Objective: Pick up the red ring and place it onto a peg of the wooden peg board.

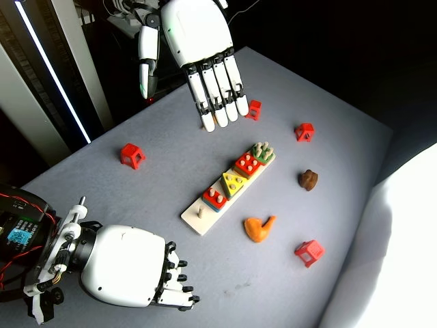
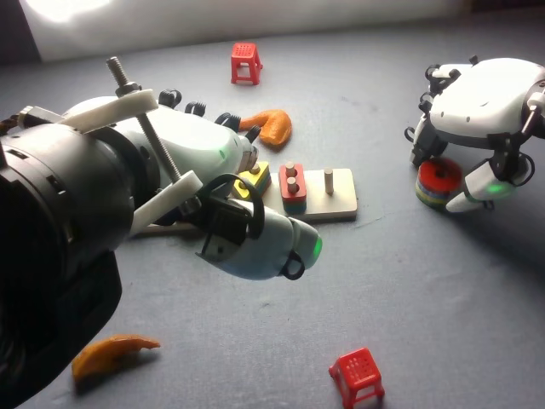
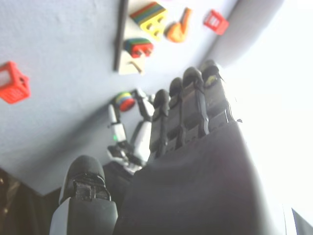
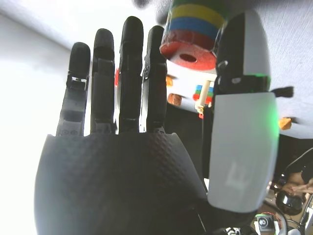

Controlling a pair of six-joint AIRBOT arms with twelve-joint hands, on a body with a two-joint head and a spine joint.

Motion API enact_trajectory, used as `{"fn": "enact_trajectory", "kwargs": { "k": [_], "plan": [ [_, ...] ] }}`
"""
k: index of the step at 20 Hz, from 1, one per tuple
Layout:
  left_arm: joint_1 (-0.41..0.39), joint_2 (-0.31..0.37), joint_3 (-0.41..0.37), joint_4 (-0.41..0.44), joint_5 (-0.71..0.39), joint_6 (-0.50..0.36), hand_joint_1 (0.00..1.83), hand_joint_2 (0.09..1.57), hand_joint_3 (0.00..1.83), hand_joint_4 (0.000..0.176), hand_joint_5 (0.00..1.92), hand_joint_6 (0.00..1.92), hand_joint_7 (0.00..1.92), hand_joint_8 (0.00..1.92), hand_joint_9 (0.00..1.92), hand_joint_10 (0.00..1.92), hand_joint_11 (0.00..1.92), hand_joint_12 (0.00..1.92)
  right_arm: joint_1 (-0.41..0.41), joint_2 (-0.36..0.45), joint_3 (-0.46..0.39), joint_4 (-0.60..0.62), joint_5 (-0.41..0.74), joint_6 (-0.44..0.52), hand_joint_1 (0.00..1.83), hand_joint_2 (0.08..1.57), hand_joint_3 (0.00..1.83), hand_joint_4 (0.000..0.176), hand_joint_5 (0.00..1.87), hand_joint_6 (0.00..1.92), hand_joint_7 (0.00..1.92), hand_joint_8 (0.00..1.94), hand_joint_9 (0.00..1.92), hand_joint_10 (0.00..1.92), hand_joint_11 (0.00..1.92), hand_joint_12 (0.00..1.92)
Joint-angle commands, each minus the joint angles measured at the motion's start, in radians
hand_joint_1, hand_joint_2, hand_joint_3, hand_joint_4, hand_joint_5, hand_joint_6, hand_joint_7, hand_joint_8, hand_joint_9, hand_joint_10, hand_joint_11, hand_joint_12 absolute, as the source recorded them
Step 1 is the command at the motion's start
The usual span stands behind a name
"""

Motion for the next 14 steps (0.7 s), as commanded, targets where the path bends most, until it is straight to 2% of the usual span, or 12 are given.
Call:
{"fn": "enact_trajectory", "kwargs": {
  "k": [1, 3, 4, 5, 6, 7, 8, 9, 10, 12, 13, 14],
  "plan": [
    [-0.007, -0.003, -0.003, 0.088, -0.014, -0.005, 0.0, 1.17, 0.0, 0.0, 0.16, 0.0, 0.12, 0.0, 0.1, 0.0, 0.0, 0.14, 0.006, 0.004, 0.005, -0.002, 0.1, -0.003, 1.03, 0.87, 0.0, 0.0, 0.97, 0.08, 1.02, 0.06, 0.43, 0.0, 0.0, 0.01],
    [-0.007, -0.003, -0.003, 0.09, -0.015, -0.011, 0.0, 1.17, 0.0, 0.0, 0.17, 0.0, 0.12, 0.0, 0.09, 0.0, 0.0, 0.15, 0.006, 0.004, 0.005, -0.002, 0.1, -0.003, 1.06, 0.93, 0.01, 0.0, 1.04, 0.08, 1.14, 0.07, 0.38, 0.0, 0.0, 0.0],
    [-0.007, -0.003, -0.003, 0.09, -0.015, -0.013, 0.0, 1.17, 0.0, 0.0, 0.19, 0.0, 0.14, 0.0, 0.1, 0.0, 0.0, 0.18, 0.006, 0.004, 0.005, -0.002, 0.1, -0.004, 1.23, 0.98, 0.0, 0.0, 1.13, 0.51, 1.44, 0.05, 0.42, 0.02, 0.0, 0.0],
    [-0.008, -0.003, -0.003, 0.09, -0.015, -0.014, 0.0, 1.17, 0.0, 0.0, 0.18, 0.0, 0.13, 0.0, 0.1, 0.0, 0.0, 0.17, 0.006, 0.004, 0.005, -0.002, 0.1, -0.007, 1.29, 0.98, 0.03, 0.0, 1.15, 0.54, 1.39, 0.39, 0.49, 0.0, 0.0, 0.0],
    [-0.008, -0.003, -0.003, 0.09, -0.015, -0.015, 0.0, 1.17, 0.0, 0.0, 0.18, 0.0, 0.13, 0.0, 0.1, 0.0, 0.0, 0.17, 0.006, 0.004, 0.005, -0.002, 0.1, -0.007, 1.29, 1.02, 0.0, 0.0, 1.1, 0.66, 1.33, 0.55, 0.51, 0.0, 0.0, 0.0],
    [-0.008, -0.003, -0.003, 0.09, -0.015, -0.016, 0.0, 1.17, 0.0, 0.0, 0.15, 0.0, 0.11, 0.0, 0.07, 0.0, 0.0, 0.09, 0.007, 0.004, 0.005, -0.002, 0.1, -0.008, 1.28, 1.03, 0.0, 0.0, 1.05, 0.79, 1.29, 0.6, 0.54, 0.01, 0.0, 0.0],
    [-0.008, -0.003, -0.003, 0.09, -0.015, -0.016, 0.0, 1.17, 0.0, 0.0, 0.15, 0.0, 0.11, 0.0, 0.07, 0.0, 0.0, 0.1, 0.007, 0.004, 0.005, -0.002, 0.1, -0.008, 1.26, 1.05, 0.01, 0.0, 1.0, 0.89, 1.24, 0.68, 0.53, 0.0, 0.0, 0.0],
    [-0.008, -0.003, -0.003, 0.09, -0.015, -0.016, 0.0, 1.18, 0.0, 0.0, 0.16, 0.0, 0.11, 0.0, 0.08, 0.0, 0.0, 0.12, 0.007, 0.004, 0.005, -0.002, 0.1, -0.008, 1.26, 1.06, 0.01, 0.0, 1.0, 0.89, 1.22, 0.72, 0.53, 0.01, 0.0, 0.0],
    [-0.008, -0.003, -0.003, 0.092, -0.015, -0.016, 0.0, 1.18, 0.0, 0.0, 0.17, 0.0, 0.12, 0.0, 0.09, 0.0, 0.0, 0.15, 0.007, 0.004, 0.005, -0.002, 0.1, -0.008, 1.24, 1.07, 0.01, 0.0, 0.99, 0.99, 1.16, 0.74, 0.54, 0.01, 0.0, 0.0],
    [-0.008, -0.003, -0.003, 0.096, -0.015, -0.016, 0.0, 1.18, 0.0, 0.0, 0.17, 0.0, 0.13, 0.0, 0.08, 0.0, 0.0, 0.1, 0.007, 0.005, 0.005, -0.002, 0.1, -0.008, 1.26, 1.07, 0.0, 0.0, 0.97, 0.93, 1.19, 0.76, 0.56, 0.01, 0.0, 0.0],
    [-0.008, -0.003, -0.004, 0.097, -0.015, -0.016, 0.0, 1.18, 0.0, 0.0, 0.18, 0.0, 0.13, 0.0, 0.09, 0.0, 0.0, 0.12, 0.011, 0.005, 0.004, -0.002, 0.1, -0.008, 1.25, 1.08, 0.0, 0.0, 1.0, 1.03, 1.12, 0.72, 0.56, 0.01, 0.0, 0.0],
    [-0.008, -0.003, -0.005, 0.097, -0.015, -0.016, 0.0, 1.18, 0.0, 0.0, 0.15, 0.0, 0.1, 0.0, 0.07, 0.0, 0.0, 0.07, 0.015, 0.005, 0.004, -0.002, 0.099, -0.008, 1.24, 1.08, 0.0, 0.0, 1.0, 1.04, 1.13, 0.69, 0.55, 0.01, 0.0, 0.0]
  ]
}}
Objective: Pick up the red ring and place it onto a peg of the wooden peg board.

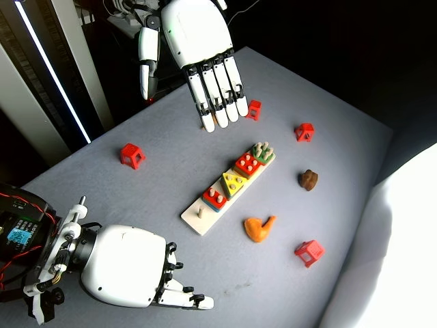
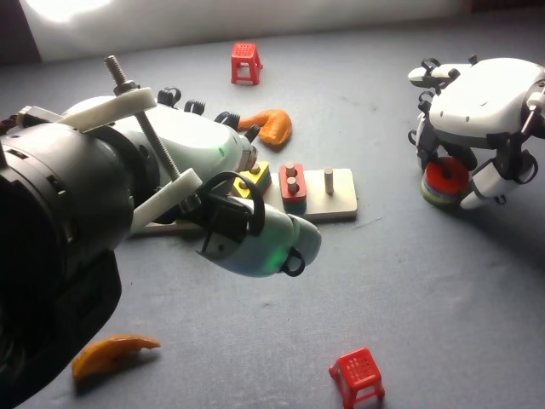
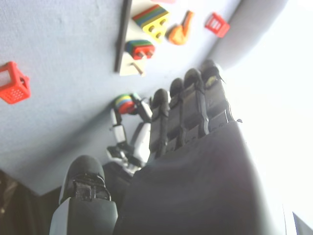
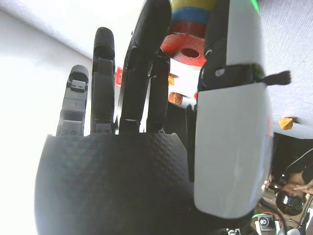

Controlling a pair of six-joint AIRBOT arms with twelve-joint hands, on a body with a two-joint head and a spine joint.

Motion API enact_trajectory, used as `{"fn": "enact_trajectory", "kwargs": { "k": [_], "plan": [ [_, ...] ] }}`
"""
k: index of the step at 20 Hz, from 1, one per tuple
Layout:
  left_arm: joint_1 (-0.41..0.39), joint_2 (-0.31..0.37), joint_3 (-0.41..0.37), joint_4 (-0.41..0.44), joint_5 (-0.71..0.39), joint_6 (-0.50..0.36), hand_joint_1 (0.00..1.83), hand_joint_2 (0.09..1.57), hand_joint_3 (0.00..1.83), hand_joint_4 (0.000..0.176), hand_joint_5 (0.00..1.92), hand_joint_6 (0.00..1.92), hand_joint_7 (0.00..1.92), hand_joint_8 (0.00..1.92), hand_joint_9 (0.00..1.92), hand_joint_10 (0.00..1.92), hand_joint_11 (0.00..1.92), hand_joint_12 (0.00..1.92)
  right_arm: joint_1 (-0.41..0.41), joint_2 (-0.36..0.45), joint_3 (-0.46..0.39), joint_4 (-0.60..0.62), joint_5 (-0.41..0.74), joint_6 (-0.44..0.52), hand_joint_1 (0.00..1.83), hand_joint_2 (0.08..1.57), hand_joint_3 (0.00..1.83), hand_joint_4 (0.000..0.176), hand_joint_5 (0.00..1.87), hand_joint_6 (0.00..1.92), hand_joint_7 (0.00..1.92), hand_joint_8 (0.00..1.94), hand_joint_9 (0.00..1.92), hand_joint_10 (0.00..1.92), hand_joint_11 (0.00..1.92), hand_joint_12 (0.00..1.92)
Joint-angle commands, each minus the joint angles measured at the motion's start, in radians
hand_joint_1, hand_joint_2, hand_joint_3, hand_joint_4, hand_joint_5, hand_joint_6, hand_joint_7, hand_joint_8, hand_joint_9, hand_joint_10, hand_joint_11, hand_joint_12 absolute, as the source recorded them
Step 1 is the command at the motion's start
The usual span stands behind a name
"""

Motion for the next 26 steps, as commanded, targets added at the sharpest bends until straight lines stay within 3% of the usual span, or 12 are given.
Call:
{"fn": "enact_trajectory", "kwargs": {
  "k": [1, 7, 11, 13, 15, 17, 20, 21, 23, 25, 26],
  "plan": [
    [-0.008, -0.003, -0.006, 0.091, -0.014, -0.001, 0.0, 1.18, 0.0, 0.0, 0.15, 0.0, 0.1, 0.0, 0.07, 0.0, 0.0, 0.07, 0.021, 0.006, 0.004, -0.005, 0.096, -0.004, 1.24, 1.08, 0.0, 0.0, 1.0, 1.04, 1.13, 0.69, 0.55, 0.01, 0.0, 0.0],
    [-0.009, -0.003, -0.007, 0.091, -0.015, -0.001, 0.0, 1.16, 0.0, 0.0, 0.15, 0.0, 0.12, 0.0, 0.09, 0.0, 0.0, 0.18, 0.123, -0.006, -0.003, -0.005, 0.034, 0.0, 1.25, 1.06, 0.0, 0.0, 1.0, 0.94, 1.22, 0.67, 0.59, 0.02, 0.0, 0.0],
    [-0.011, -0.003, -0.008, 0.094, -0.015, -0.001, 0.0, 1.17, 0.0, 0.0, 0.17, 0.01, 0.12, 0.0, 0.09, 0.0, 0.0, 0.15, 0.198, -0.041, -0.005, -0.004, -0.038, 0.001, 1.25, 1.05, 0.0, 0.0, 1.03, 0.98, 1.22, 0.56, 0.6, 0.02, 0.0, 0.0],
    [-0.013, -0.003, -0.01, 0.094, -0.015, -0.001, 0.0, 1.16, 0.0, 0.0, 0.15, 0.0, 0.09, 0.0, 0.05, 0.0, 0.0, 0.05, 0.225, -0.06, -0.005, -0.004, -0.074, -0.003, 1.25, 1.05, 0.0, 0.0, 1.02, 0.98, 1.23, 0.56, 0.6, 0.01, 0.0, 0.0],
    [-0.016, -0.003, -0.009, 0.094, -0.015, -0.001, 0.0, 1.16, 0.0, 0.0, 0.16, 0.0, 0.11, 0.01, 0.07, 0.01, 0.01, 0.05, 0.247, -0.082, -0.005, -0.004, -0.106, -0.013, 1.25, 1.05, 0.0, 0.01, 1.04, 0.96, 1.21, 0.57, 0.58, 0.01, 0.0, 0.0],
    [-0.017, -0.003, -0.009, 0.094, -0.015, -0.001, 0.0, 1.17, 0.0, 0.0, 0.15, 0.0, 0.11, 0.01, 0.07, 0.01, 0.01, 0.05, 0.258, -0.098, -0.005, -0.004, -0.115, -0.029, 1.25, 1.06, 0.0, 0.0, 1.06, 0.99, 1.15, 0.62, 0.58, 0.01, 0.0, 0.0],
    [-0.019, -0.003, -0.007, 0.093, -0.014, -0.001, 0.0, 1.16, 0.0, 0.0, 0.16, 0.01, 0.11, 0.01, 0.07, 0.01, 0.02, 0.05, 0.267, -0.121, -0.004, -0.004, -0.114, -0.05, 1.25, 1.06, 0.0, 0.004, 1.02, 0.99, 1.19, 0.63, 0.58, 0.0, 0.0, 0.0],
    [-0.019, -0.003, -0.007, 0.093, -0.014, -0.001, 0.0, 1.16, 0.0, 0.0, 0.14, 0.0, 0.09, 0.0, 0.06, 0.0, 0.0, 0.04, 0.268, -0.124, -0.004, -0.004, -0.114, -0.052, 1.25, 1.07, 0.0, 0.0, 1.07, 0.99, 1.11, 0.67, 0.57, 0.0, 0.0, 0.0],
    [-0.019, -0.003, -0.005, 0.093, -0.014, -0.001, 0.0, 1.17, 0.0, 0.0, 0.15, 0.0, 0.1, 0.0, 0.06, 0.0, 0.01, 0.05, 0.269, -0.133, -0.005, -0.004, -0.114, -0.057, 1.24, 1.07, 0.0, 0.0, 1.0, 1.02, 1.16, 0.67, 0.58, 0.0, 0.0, 0.0],
    [-0.019, -0.003, -0.004, 0.093, -0.014, -0.001, 0.0, 1.17, 0.0, 0.0, 0.18, 0.01, 0.13, 0.0, 0.09, 0.0, 0.0, 0.2, 0.268, -0.139, -0.004, -0.004, -0.109, -0.068, 1.25, 1.06, 0.0, 0.0, 0.99, 0.99, 1.25, 0.56, 0.59, 0.0, 0.0, 0.0],
    [-0.019, -0.003, -0.003, 0.093, -0.014, -0.001, 0.0, 1.17, 0.0, 0.0, 0.14, 0.01, 0.09, 0.0, 0.05, 0.0, 0.0, 0.07, 0.265, -0.142, -0.004, -0.004, -0.093, -0.076, 1.26, 1.05, 0.0, 0.0, 0.98, 0.98, 1.28, 0.53, 0.61, 0.01, 0.0, 0.0]
  ]
}}
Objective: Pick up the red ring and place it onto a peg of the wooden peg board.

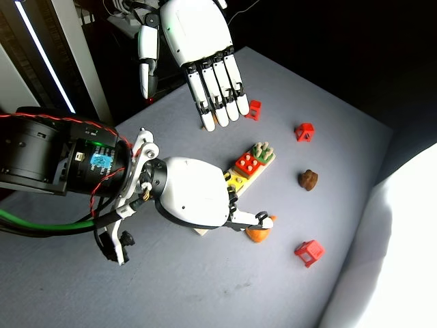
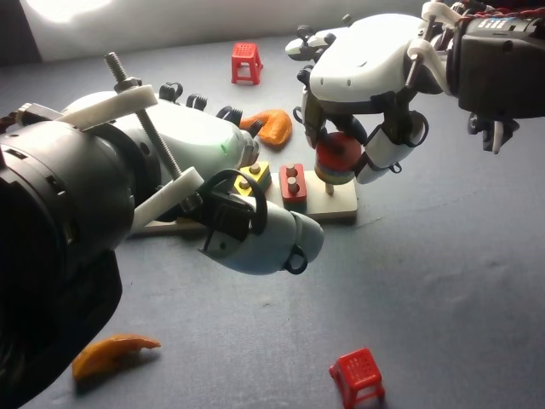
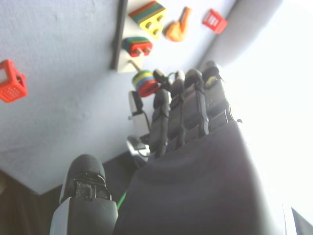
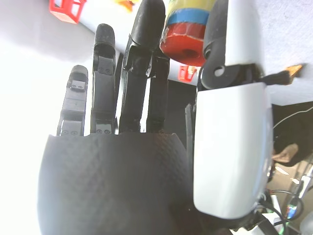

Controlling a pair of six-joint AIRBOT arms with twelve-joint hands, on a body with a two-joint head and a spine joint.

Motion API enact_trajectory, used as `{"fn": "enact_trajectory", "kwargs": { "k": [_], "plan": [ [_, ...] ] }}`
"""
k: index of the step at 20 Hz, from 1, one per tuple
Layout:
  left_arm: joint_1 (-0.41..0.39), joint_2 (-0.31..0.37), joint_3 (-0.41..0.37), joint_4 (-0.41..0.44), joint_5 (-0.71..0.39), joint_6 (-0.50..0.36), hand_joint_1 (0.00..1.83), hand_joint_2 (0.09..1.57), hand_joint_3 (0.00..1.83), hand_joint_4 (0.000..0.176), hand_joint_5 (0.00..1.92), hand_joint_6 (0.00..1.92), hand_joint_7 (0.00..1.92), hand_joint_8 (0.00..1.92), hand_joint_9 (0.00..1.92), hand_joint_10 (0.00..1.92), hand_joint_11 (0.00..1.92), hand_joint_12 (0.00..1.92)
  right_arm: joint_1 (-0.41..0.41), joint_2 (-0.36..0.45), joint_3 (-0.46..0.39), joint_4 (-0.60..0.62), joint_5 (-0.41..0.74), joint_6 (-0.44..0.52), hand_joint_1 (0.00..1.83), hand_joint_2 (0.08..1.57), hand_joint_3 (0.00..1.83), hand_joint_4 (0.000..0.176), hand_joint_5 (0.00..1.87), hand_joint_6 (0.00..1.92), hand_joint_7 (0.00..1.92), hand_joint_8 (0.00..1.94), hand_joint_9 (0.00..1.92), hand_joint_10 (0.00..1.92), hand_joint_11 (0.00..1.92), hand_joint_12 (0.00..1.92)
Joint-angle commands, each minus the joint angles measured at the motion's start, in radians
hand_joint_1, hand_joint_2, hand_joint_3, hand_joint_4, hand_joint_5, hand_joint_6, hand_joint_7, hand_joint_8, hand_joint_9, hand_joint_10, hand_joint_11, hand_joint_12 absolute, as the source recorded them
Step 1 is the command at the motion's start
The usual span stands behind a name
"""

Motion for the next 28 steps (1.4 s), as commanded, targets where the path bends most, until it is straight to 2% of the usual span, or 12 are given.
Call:
{"fn": "enact_trajectory", "kwargs": {
  "k": [1, 3, 7, 9, 12, 14, 19, 23, 26, 28],
  "plan": [
    [-0.014, -0.003, 0.002, 0.081, -0.014, 0.002, 0.0, 1.17, 0.0, 0.0, 0.15, 0.01, 0.1, 0.01, 0.06, 0.01, 0.01, 0.05, 0.014, 0.001, 0.0, -0.001, 0.118, -0.022, 1.26, 1.05, 0.0, 0.0, 1.01, 0.99, 1.29, 0.45, 0.62, 0.01, 0.0, 0.0],
    [-0.011, -0.003, 0.002, 0.081, -0.014, 0.002, 0.0, 1.17, 0.0, 0.0, 0.14, 0.01, 0.09, 0.0, 0.05, 0.01, 0.0, 0.05, 0.01, -0.007, 0.0, -0.001, 0.119, -0.044, 1.26, 1.04, 0.0, 0.0, 1.05, 0.95, 1.28, 0.45, 0.61, 0.01, 0.0, 0.0],
    [-0.01, -0.003, 0.001, 0.081, -0.014, 0.002, 0.0, 1.17, 0.0, 0.0, 0.16, 0.01, 0.1, 0.0, 0.06, 0.01, 0.0, 0.06, -0.001, -0.017, 0.005, -0.001, 0.129, -0.06, 1.26, 1.04, 0.0, 0.0, 1.0, 1.02, 1.34, 0.34, 0.67, 0.02, 0.0, 0.0],
    [-0.01, -0.003, 0.002, 0.081, -0.014, 0.002, 0.0, 1.17, 0.0, 0.0, 0.16, 0.01, 0.1, 0.0, 0.05, 0.0, 0.0, 0.06, -0.004, -0.018, 0.006, -0.001, 0.129, -0.06, 1.27, 1.04, 0.0, 0.0, 1.02, 1.04, 1.38, 0.2, 0.67, 0.01, 0.0, 0.0],
    [-0.011, -0.003, 0.002, 0.081, -0.014, 0.002, 0.0, 1.16, 0.0, 0.0, 0.19, 0.01, 0.13, 0.0, 0.07, 0.01, 0.0, 0.1, -0.007, -0.017, 0.007, -0.001, 0.133, -0.06, 1.27, 1.04, 0.0, 0.0, 1.01, 1.05, 1.39, 0.18, 0.69, 0.01, 0.0, 0.0],
    [-0.011, -0.003, 0.002, 0.081, -0.014, 0.002, 0.0, 1.17, 0.0, 0.0, 0.15, 0.0, 0.1, 0.0, 0.05, 0.0, 0.0, 0.04, -0.01, -0.017, 0.007, -0.001, 0.133, -0.06, 1.27, 1.04, 0.0, 0.0, 1.03, 1.03, 1.42, 0.1, 0.72, 0.01, 0.0, 0.0],
    [-0.01, -0.003, 0.002, 0.081, -0.014, 0.002, 0.0, 1.16, 0.0, 0.0, 0.19, 0.0, 0.14, 0.0, 0.09, 0.0, 0.03, 0.04, -0.013, -0.017, 0.006, 0.0, 0.133, -0.059, 1.27, 1.02, 0.0, 0.0, 1.04, 0.93, 1.45, 0.13, 0.69, 0.0, 0.0, 0.0],
    [-0.01, -0.003, 0.002, 0.081, -0.014, 0.002, 0.0, 1.17, 0.0, 0.0, 0.11, 0.0, 0.07, 0.0, 0.03, 0.0, 0.0, 0.0, -0.019, -0.014, 0.006, 0.002, 0.132, -0.059, 1.27, 1.03, 0.0, 0.0, 1.02, 1.0, 1.44, 0.12, 0.69, 0.0, 0.0, 0.0],
    [-0.01, -0.003, 0.002, 0.081, -0.014, 0.002, 0.0, 1.17, 0.0, 0.0, 0.18, 0.01, 0.14, 0.01, 0.09, 0.01, 0.03, 0.03, -0.029, -0.014, 0.006, 0.002, 0.133, -0.059, 1.27, 1.03, 0.0, 0.0, 1.03, 0.99, 1.43, 0.12, 0.69, 0.0, 0.0, 0.0],
    [-0.01, -0.003, 0.002, 0.081, -0.014, 0.002, 0.0, 1.17, 0.0, 0.0, 0.16, 0.0, 0.11, 0.0, 0.07, 0.0, 0.01, 0.02, -0.036, -0.015, 0.007, 0.002, 0.14, -0.059, 1.27, 1.03, 0.0, 0.0, 1.03, 1.0, 1.43, 0.11, 0.7, 0.01, 0.0, 0.0]
  ]
}}
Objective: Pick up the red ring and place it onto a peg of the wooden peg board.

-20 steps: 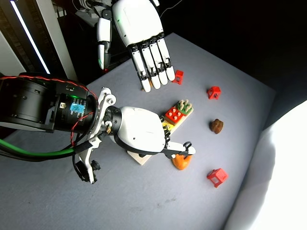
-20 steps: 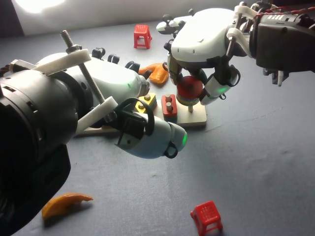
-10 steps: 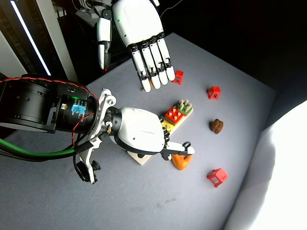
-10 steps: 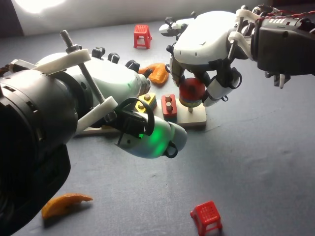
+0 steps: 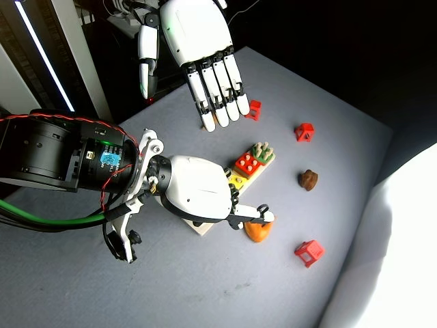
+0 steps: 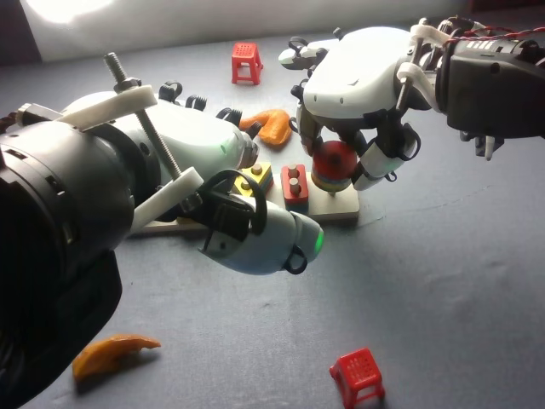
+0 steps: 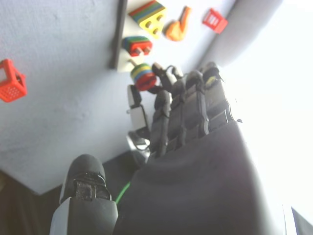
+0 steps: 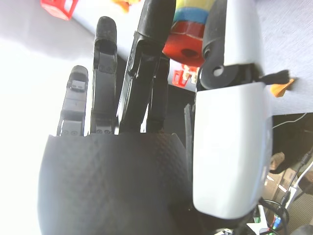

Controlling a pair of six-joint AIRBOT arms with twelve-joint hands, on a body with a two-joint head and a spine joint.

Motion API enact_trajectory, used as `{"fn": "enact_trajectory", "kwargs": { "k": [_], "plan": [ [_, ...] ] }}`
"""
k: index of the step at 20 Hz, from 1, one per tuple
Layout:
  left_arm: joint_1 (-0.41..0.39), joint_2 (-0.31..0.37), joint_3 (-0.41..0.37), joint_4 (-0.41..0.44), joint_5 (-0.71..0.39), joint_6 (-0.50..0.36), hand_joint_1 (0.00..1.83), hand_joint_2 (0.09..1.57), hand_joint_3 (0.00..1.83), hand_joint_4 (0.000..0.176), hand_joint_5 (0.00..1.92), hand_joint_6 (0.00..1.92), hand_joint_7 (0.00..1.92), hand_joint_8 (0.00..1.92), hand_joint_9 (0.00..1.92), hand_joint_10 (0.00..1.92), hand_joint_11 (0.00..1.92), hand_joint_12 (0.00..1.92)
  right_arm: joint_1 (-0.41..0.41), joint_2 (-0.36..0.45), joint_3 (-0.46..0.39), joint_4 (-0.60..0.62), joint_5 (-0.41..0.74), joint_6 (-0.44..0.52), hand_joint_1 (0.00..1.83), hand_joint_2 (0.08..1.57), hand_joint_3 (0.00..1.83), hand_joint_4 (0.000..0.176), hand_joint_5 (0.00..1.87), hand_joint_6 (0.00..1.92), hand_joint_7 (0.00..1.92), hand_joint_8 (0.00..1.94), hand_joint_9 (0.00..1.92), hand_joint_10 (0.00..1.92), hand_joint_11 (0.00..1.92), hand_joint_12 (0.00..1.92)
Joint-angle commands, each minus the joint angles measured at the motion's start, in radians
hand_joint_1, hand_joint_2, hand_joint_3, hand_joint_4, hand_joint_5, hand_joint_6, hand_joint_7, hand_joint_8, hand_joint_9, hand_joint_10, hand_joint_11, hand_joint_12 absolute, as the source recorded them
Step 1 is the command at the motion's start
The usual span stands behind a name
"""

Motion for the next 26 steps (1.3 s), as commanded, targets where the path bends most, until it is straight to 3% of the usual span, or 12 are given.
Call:
{"fn": "enact_trajectory", "kwargs": {
  "k": [1, 5, 6, 7, 8, 9, 10, 11, 16, 22, 24, 26],
  "plan": [
    [-0.01, -0.003, 0.002, 0.081, -0.015, 0.002, 0.0, 1.17, 0.0, 0.0, 0.15, 0.0, 0.11, 0.0, 0.07, 0.0, 0.01, 0.02, 0.0, 0.005, 0.004, -0.004, 0.094, -0.003, 1.27, 1.03, 0.0, 0.0, 1.04, 1.0, 1.42, 0.11, 0.7, 0.01, 0.0, 0.0],
    [-0.01, -0.003, 0.003, 0.081, -0.015, 0.002, 0.0, 1.17, 0.0, 0.0, 0.17, 0.01, 0.12, 0.0, 0.07, 0.0, 0.02, 0.03, -0.011, -0.007, 0.017, -0.004, 0.102, -0.014, 1.27, 1.03, 0.0, 0.0, 1.04, 0.93, 1.45, 0.13, 0.71, 0.01, 0.0, 0.0],
    [-0.01, -0.003, 0.003, 0.081, -0.015, 0.002, 0.0, 1.17, 0.0, 0.0, 0.14, 0.0, 0.09, 0.0, 0.05, 0.0, 0.0, 0.01, -0.015, -0.011, 0.025, -0.004, 0.104, -0.014, 1.28, 1.03, 0.02, 0.0, 1.0, 0.89, 1.35, 0.42, 0.67, 0.0, 0.0, 0.0],
    [-0.011, -0.003, 0.003, 0.081, -0.015, 0.002, 0.0, 1.17, 0.0, 0.0, 0.18, 0.02, 0.13, 0.01, 0.08, 0.01, 0.04, 0.02, -0.018, -0.016, 0.032, -0.004, 0.105, -0.014, 1.06, 0.95, 0.0, 0.0, 0.89, 0.56, 1.18, 0.32, 0.61, 0.0, 0.01, 0.01],
    [-0.011, -0.003, 0.003, 0.081, -0.015, 0.002, 0.0, 1.16, 0.0, 0.0, 0.17, 0.01, 0.11, 0.01, 0.06, 0.01, 0.01, 0.01, -0.02, -0.02, 0.038, -0.004, 0.11, -0.015, 1.02, 0.92, 0.0, 0.0, 0.89, 0.38, 1.16, 0.22, 0.69, 0.03, 0.0, 0.53],
    [-0.011, -0.003, 0.003, 0.081, -0.015, 0.002, 0.0, 1.16, 0.0, 0.0, 0.16, 0.01, 0.11, 0.01, 0.06, 0.01, 0.01, 0.01, -0.024, -0.025, 0.047, -0.004, 0.117, -0.015, 1.02, 0.92, 0.0, 0.0, 0.92, 0.28, 1.18, 0.16, 0.71, 0.04, 0.0, 0.74],
    [-0.011, -0.003, 0.003, 0.081, -0.015, 0.002, 0.0, 1.16, 0.0, 0.0, 0.17, 0.01, 0.13, 0.01, 0.08, 0.01, 0.03, 0.01, -0.025, -0.028, 0.053, -0.004, 0.121, -0.015, 1.05, 0.93, 0.0, 0.0, 0.89, 0.22, 1.15, 0.11, 0.81, 0.09, 0.0, 1.26],
    [-0.011, -0.003, 0.003, 0.081, -0.015, 0.002, 0.0, 1.17, 0.0, 0.0, 0.15, 0.0, 0.11, 0.0, 0.06, 0.0, 0.0, 0.0, -0.027, -0.032, 0.058, -0.004, 0.123, -0.015, 1.06, 0.9, 0.0, 0.0, 0.9, 0.17, 1.11, 0.07, 0.79, 0.1, 0.0, 1.38],
    [-0.009, -0.003, 0.003, 0.081, -0.015, 0.002, 0.0, 1.16, 0.0, 0.0, 0.17, 0.01, 0.12, 0.01, 0.07, 0.01, 0.02, 0.01, -0.027, -0.037, 0.06, -0.004, 0.124, -0.015, 1.09, 0.86, 0.0, 0.0, 0.86, 0.09, 1.02, 0.0, 0.79, 0.12, 0.01, 1.51],
    [-0.009, -0.003, 0.0, 0.081, -0.015, 0.002, 0.0, 1.17, 0.0, 0.0, 0.16, 0.0, 0.1, 0.0, 0.06, 0.0, 0.02, 0.02, -0.03, 0.01, 0.027, -0.004, 0.127, -0.016, 1.1, 0.85, 0.0, 0.0, 0.83, 0.05, 0.93, 0.0, 0.78, 0.13, 0.4, 1.62],
    [-0.01, -0.003, -0.002, 0.081, -0.015, 0.003, 0.0, 1.15, 0.0, 0.0, 0.14, 0.0, 0.09, 0.0, 0.04, 0.0, 0.0, 0.01, -0.04, 0.064, -0.027, 0.0, 0.138, -0.016, 1.09, 0.85, 0.0, 0.0, 0.83, 0.04, 0.94, 0.01, 0.78, 0.14, 0.37, 1.6],
    [-0.01, -0.003, -0.01, 0.081, -0.015, 0.01, 0.0, 1.16, 0.0, 0.0, 0.14, 0.0, 0.08, 0.0, 0.04, 0.0, 0.01, 0.01, -0.046, 0.134, -0.099, 0.014, 0.152, -0.016, 1.07, 0.86, 0.0, 0.0, 0.82, 0.03, 0.94, 0.0, 0.73, 0.11, 0.1, 1.59]
  ]
}}
